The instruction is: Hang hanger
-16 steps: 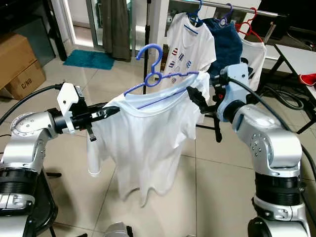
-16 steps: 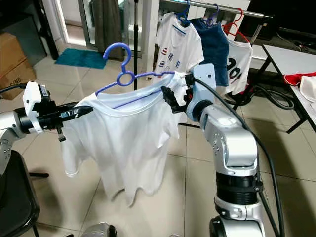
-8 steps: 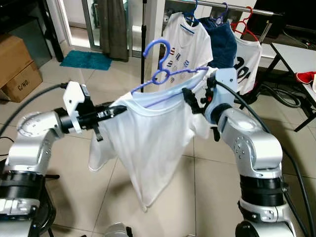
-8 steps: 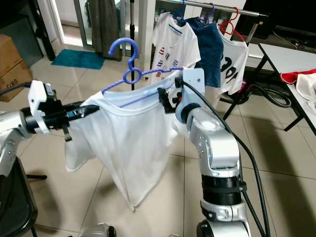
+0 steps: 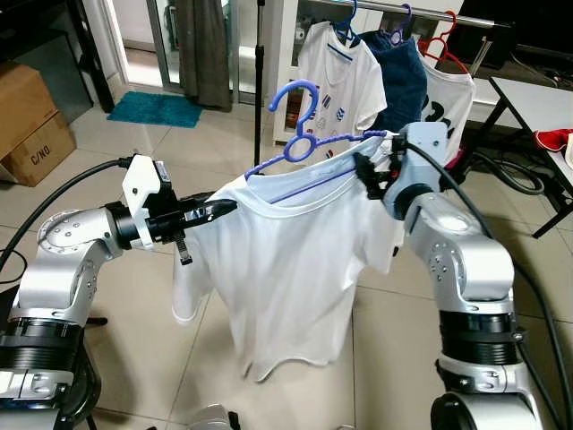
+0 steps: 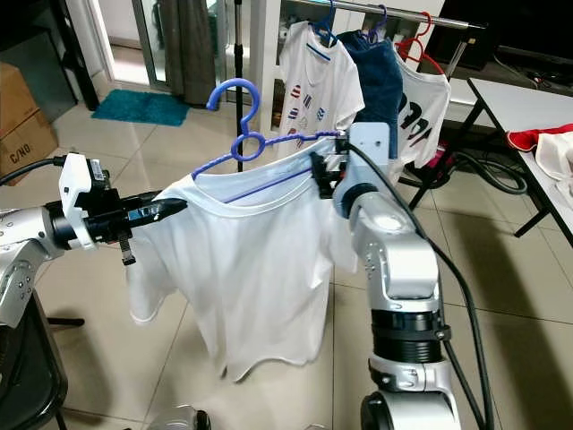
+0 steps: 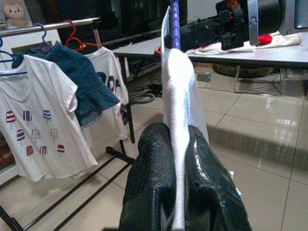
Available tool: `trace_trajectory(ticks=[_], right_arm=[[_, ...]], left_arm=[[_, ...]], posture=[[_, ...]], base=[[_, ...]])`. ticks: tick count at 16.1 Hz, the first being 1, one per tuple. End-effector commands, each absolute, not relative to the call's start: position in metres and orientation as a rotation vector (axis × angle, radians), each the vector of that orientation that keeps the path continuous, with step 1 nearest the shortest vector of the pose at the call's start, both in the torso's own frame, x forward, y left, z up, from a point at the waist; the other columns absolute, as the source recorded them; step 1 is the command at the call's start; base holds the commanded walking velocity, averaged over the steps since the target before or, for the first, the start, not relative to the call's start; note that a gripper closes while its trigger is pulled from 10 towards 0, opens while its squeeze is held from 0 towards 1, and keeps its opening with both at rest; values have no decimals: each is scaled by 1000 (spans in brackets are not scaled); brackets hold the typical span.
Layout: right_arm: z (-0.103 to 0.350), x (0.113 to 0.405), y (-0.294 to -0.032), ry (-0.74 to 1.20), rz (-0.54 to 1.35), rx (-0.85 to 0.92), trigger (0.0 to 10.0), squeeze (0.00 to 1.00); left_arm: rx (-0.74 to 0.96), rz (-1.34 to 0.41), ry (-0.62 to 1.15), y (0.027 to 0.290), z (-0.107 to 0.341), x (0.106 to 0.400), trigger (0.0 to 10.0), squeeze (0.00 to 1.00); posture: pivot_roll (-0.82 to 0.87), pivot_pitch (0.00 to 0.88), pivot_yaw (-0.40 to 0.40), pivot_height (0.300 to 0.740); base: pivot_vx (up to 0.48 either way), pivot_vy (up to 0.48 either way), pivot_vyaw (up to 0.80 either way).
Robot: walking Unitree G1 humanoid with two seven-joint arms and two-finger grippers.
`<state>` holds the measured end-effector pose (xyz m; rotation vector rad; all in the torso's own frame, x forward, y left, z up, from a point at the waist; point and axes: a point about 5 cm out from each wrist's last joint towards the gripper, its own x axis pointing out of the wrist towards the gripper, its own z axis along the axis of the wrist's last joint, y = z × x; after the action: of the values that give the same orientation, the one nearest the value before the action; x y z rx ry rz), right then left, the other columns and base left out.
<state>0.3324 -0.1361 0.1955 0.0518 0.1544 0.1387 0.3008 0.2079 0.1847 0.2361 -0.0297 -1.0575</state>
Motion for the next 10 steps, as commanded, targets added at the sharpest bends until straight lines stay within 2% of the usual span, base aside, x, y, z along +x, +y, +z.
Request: trace_trajectory(ticks=[1, 2, 3, 10], right_arm=[[202, 335, -142, 129, 118, 59, 2275, 0], [203, 336, -143, 125, 115, 59, 2118, 0], [202, 336, -144, 124, 114, 63, 39, 0], [199, 338, -146, 133, 114, 81, 0, 0]], left_arm=[[246, -1062, -72, 206, 196, 302, 0, 0], [248, -1060, -70, 206, 196, 302, 0, 0], [249, -1059, -69, 207, 197, 303, 0, 0], [251, -1067, -71, 207, 201, 304, 0, 0]], posture=[[-8, 0, -51, 740], [-9, 0, -50, 740], [-9, 0, -49, 740], [-8, 0, -45, 740]], base=[[0, 0, 0], [0, 0, 0], [0, 0, 0], [0, 0, 0]])
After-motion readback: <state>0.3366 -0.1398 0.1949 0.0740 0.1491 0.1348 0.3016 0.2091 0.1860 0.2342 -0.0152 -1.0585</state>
